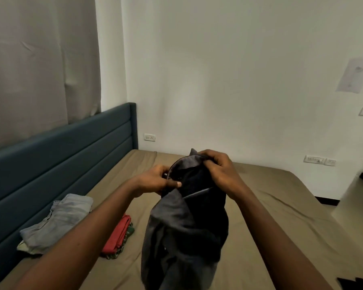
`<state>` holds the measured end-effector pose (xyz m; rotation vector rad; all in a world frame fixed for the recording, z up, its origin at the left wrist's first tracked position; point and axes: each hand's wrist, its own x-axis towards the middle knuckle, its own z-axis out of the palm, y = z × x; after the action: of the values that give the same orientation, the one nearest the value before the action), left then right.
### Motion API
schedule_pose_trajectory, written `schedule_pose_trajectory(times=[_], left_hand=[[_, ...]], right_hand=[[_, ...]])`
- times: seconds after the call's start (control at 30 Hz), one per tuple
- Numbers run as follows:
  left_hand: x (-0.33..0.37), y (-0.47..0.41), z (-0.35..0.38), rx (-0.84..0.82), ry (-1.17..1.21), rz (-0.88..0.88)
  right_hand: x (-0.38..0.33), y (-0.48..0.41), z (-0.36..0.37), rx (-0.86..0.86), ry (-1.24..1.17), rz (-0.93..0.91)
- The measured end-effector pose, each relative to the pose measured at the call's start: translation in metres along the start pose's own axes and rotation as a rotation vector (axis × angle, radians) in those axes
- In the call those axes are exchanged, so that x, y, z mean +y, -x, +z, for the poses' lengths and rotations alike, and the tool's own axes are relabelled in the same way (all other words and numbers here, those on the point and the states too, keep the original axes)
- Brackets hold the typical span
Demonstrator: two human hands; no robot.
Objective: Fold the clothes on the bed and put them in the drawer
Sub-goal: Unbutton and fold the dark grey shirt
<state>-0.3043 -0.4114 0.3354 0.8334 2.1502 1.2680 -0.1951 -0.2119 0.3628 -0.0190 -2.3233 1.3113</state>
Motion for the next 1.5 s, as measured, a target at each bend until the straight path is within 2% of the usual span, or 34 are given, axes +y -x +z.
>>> schedule_pose_trajectory(times=[0.07,0.13,0.2,0.23,0.27,0.3,0.37,0.43,0.5,0.57,0.6,0.63,0.73,0.8,0.83,0.87,0.93,0.97,1.07,1.13,1.23,1.3,1.37,1.43,1.5], left_hand=[[0.012,0.001,-0.002,0.180,-0.327,0.067],[0.027,0.003,-0.004,0.458,-0.740,0.131],[0.043,0.010,-0.008,0.622,-0.925,0.101],[0.050,0.014,-0.012,0.628,-0.876,0.061],[0.058,0.017,-0.015,0.606,-0.667,0.036],[0.066,0.020,-0.016,0.556,-0.360,0.013],[0.081,0.024,-0.013,0.473,0.108,-0.029],[0.094,0.025,-0.009,0.435,0.352,-0.038],[0.106,0.027,-0.001,0.377,0.524,-0.047],[0.116,0.030,0.009,0.377,0.585,-0.050],[0.120,0.032,0.014,0.400,0.602,-0.046],[0.123,0.032,0.016,0.433,0.629,-0.035],[0.131,0.037,0.014,0.531,0.786,0.010],[0.136,0.043,0.006,0.575,0.933,0.029],[0.139,0.045,0.003,0.584,0.991,0.039],[0.141,0.048,0.001,0.585,1.025,0.051],[0.151,0.054,0.001,0.576,1.045,0.082],[0.156,0.058,-0.001,0.561,1.052,0.106],[0.174,0.073,-0.018,0.510,1.051,0.203],[0.181,0.086,-0.044,0.502,0.953,0.284],[0.180,0.105,-0.089,0.481,0.749,0.327],[0.171,0.117,-0.116,0.489,0.582,0.325],[0.154,0.122,-0.140,0.567,0.292,0.386],[0.138,0.128,-0.160,0.723,-0.136,0.506],[0.118,0.141,-0.173,0.861,-0.441,0.670]], right_hand=[[-0.007,-0.007,-0.012,0.099,0.145,-0.058],[-0.009,-0.013,-0.022,0.199,0.349,-0.133],[-0.006,-0.015,-0.029,0.312,0.657,-0.193],[-0.004,-0.015,-0.031,0.382,0.797,-0.204],[0.000,-0.014,-0.031,0.442,0.858,-0.185],[0.000,-0.012,-0.029,0.483,0.831,-0.124],[-0.001,-0.007,-0.017,0.484,0.507,0.072],[-0.001,0.000,0.000,0.305,0.070,0.197],[-0.009,0.015,0.020,0.003,-0.250,0.218],[-0.013,0.027,0.042,-0.172,-0.302,0.171],[-0.014,0.031,0.053,-0.146,-0.233,0.148],[-0.013,0.032,0.060,-0.049,-0.142,0.153],[-0.015,0.034,0.068,0.394,0.173,0.246],[-0.017,0.043,0.074,0.574,0.332,0.134],[-0.020,0.047,0.078,0.555,0.335,0.080],[-0.026,0.048,0.083,0.458,0.305,0.066],[-0.040,0.042,0.090,0.221,0.218,0.183],[-0.047,0.038,0.092,0.183,0.152,0.222],[-0.066,0.016,0.081,0.257,-0.007,0.183],[-0.086,0.005,0.065,0.212,-0.049,0.178],[-0.121,-0.003,0.041,0.142,0.229,0.061],[-0.144,-0.006,0.027,0.063,0.310,0.030],[-0.171,-0.003,0.016,-0.063,0.306,0.046],[-0.200,0.007,0.006,-0.166,0.318,0.058],[-0.230,0.019,0.006,-0.135,0.284,0.025]])
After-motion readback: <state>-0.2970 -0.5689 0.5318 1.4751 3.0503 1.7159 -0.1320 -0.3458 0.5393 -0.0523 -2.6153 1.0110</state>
